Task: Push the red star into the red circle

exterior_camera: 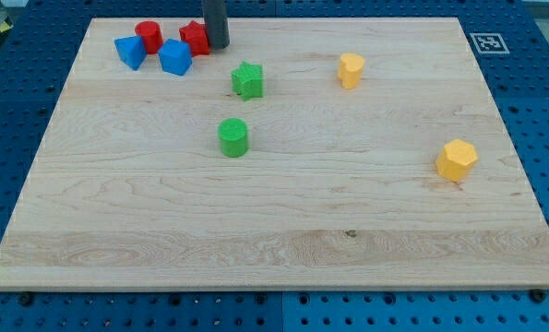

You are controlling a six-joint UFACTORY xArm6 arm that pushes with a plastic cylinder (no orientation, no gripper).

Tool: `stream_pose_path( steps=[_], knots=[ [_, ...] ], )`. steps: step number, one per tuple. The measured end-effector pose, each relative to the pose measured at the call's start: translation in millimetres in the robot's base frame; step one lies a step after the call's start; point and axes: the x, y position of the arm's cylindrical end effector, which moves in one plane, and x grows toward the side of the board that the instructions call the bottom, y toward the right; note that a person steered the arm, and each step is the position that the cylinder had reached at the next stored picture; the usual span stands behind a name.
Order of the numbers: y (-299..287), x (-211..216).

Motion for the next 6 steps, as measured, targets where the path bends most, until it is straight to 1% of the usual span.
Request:
stream_pose_path(
  steps=[1, 2, 3, 4, 6],
  knots=[
    [21.6, 1.3],
    [2.1, -6.1],
    [-32.7, -18.2],
    [-54.0, -19.4],
    [-47.7, -19.4]
  ],
)
